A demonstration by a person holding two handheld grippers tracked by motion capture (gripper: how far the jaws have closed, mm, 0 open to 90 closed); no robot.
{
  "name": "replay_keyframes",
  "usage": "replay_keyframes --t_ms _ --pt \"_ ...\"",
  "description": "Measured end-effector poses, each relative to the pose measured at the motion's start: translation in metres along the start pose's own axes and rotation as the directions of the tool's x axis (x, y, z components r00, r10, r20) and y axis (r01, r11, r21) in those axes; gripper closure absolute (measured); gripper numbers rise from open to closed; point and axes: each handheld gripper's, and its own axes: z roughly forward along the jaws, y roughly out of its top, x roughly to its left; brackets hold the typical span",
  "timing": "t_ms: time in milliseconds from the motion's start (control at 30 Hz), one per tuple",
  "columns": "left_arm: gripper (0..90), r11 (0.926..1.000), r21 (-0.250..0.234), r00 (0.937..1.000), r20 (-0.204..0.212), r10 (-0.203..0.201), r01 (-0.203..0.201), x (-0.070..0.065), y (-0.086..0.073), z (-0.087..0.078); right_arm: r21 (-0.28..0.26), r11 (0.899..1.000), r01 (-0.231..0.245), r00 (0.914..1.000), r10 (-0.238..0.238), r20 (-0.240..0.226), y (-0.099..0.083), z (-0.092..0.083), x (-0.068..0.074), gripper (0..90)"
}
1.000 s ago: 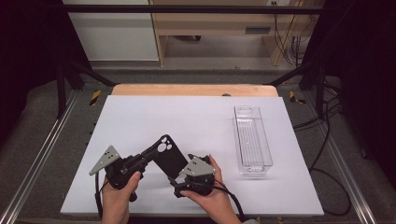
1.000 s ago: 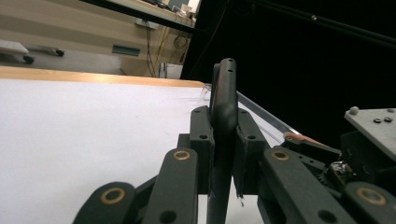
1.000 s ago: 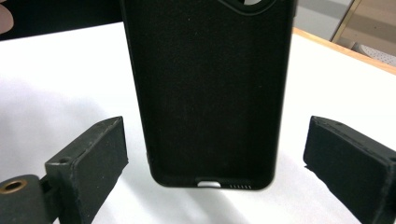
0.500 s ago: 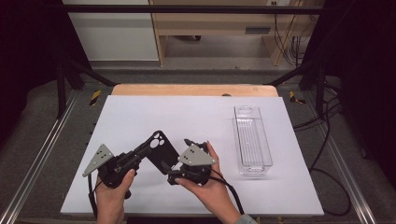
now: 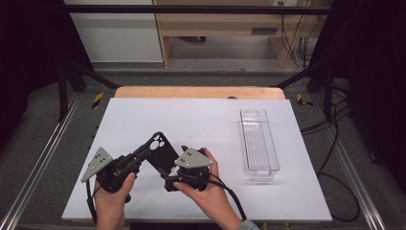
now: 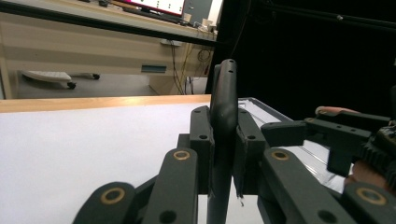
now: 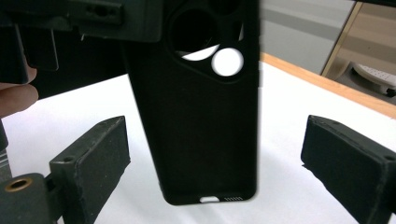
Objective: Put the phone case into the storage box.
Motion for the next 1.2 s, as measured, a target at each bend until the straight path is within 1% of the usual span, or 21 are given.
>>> replay_keyframes --t_ms 133,167,200,233,400,533,633,833,1200 --pt "80.8 1.0000 0.006 0.9999 0.012 0.003 -0.003 -0.004 -0.001 0.002 0.006 1.000 0.009 0.9999 -0.009 0.005 -0.002 0.004 0.005 7.2" --pt "80.8 1.0000 0.008 0.9999 0.016 0.004 -0.004 -0.005 -0.002 0.003 0.006 1.000 0.014 0.9998 -0.014 0.014 -0.003 0.004 0.006 6.9" --pt "80.8 0.9999 0.011 0.9998 0.020 0.007 -0.007 -0.006 -0.002 0.003 -0.001 1.000 0.014 0.9994 -0.014 0.032 -0.004 0.004 0.007 6.8" --pt "80.8 0.9999 0.013 0.9996 0.029 0.005 -0.006 -0.008 -0.003 0.004 -0.004 1.000 0.012 0.9993 -0.012 0.034 -0.004 0.004 0.007 6.5" --pt "80.8 0.9998 0.018 0.9992 0.039 0.010 -0.011 -0.012 -0.003 0.006 0.000 1.000 0.010 0.9991 -0.010 0.042 -0.005 0.005 0.008 5.8" --pt "80.8 0.9996 0.023 0.9987 0.049 0.015 -0.016 -0.016 -0.004 0.007 -0.004 1.000 0.015 0.9986 -0.015 0.051 -0.005 0.005 0.009 5.5" --pt "80.8 0.9994 0.027 0.9983 0.056 0.018 -0.019 -0.018 -0.005 0.008 -0.004 1.000 0.020 0.9976 -0.020 0.066 -0.005 0.005 0.008 5.5" --pt "80.8 0.9993 0.029 0.9974 0.068 0.021 -0.023 -0.022 -0.006 0.009 0.000 1.000 0.022 0.9967 -0.022 0.078 -0.005 0.005 0.007 5.3" --pt "80.8 0.9994 0.027 0.9968 0.077 0.021 -0.023 -0.027 -0.006 0.009 0.003 1.000 0.021 0.9953 -0.021 0.094 -0.007 0.007 0.008 4.9"
